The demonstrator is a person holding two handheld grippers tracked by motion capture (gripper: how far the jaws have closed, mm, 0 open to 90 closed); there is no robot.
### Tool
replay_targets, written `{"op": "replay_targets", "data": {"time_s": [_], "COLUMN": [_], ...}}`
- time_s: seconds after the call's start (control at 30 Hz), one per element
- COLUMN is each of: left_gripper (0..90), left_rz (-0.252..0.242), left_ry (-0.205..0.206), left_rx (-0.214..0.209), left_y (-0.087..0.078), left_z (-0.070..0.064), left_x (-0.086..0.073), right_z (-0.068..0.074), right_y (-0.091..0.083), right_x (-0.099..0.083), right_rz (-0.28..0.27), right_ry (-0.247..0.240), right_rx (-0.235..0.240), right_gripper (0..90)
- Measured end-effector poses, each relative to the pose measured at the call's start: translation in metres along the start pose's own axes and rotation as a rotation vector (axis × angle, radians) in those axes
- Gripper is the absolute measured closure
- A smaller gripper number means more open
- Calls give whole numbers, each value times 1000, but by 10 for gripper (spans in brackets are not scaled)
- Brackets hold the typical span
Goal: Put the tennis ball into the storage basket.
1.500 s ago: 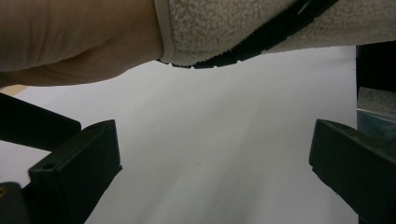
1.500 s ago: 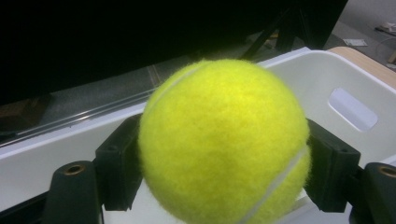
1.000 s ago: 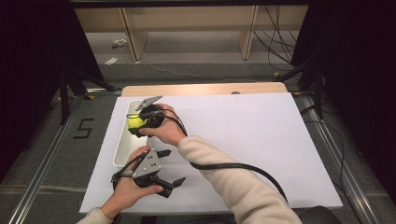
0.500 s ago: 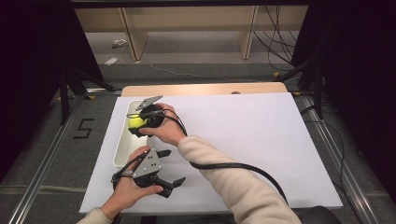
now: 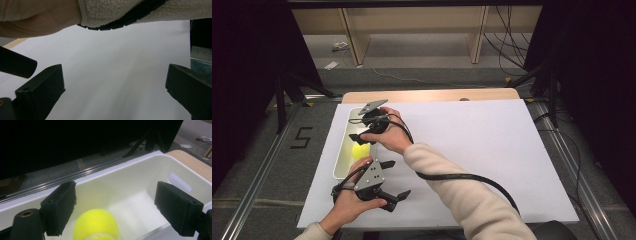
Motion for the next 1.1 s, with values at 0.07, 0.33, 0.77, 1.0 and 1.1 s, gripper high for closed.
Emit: {"op": "replay_targets", "data": {"time_s": [0.07,0.33,0.77,1.0,1.1], "left_gripper": [14,14,14,14,14], "left_rz": [0,1,3,2,4], "left_ry": [0,1,0,-1,2], "left_rx": [0,-1,-1,1,1], "left_y": [0,0,1,1,0], "left_z": [0,0,0,0,0], "left_x": [0,0,0,0,0], "right_z": [0,0,-6,-6,-5], "right_y": [-2,-18,-44,-58,-64], "right_x": [1,0,-8,-10,-10], "right_rz": [-5,-14,-26,-36,-40], "right_ry": [-3,-9,6,5,1], "right_rx": [0,-5,-25,-34,-34], "right_gripper": [182,182,185,185,185]}}
Point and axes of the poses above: each handheld gripper's, and its own axes: y roughly forward along the jaws, x roughly out of its top, z roughly to its left, the point moved 6 cm from there along y, roughly forward along the jaws, and after that the axes turned 12 degrees about x, right-handed, at the moved point
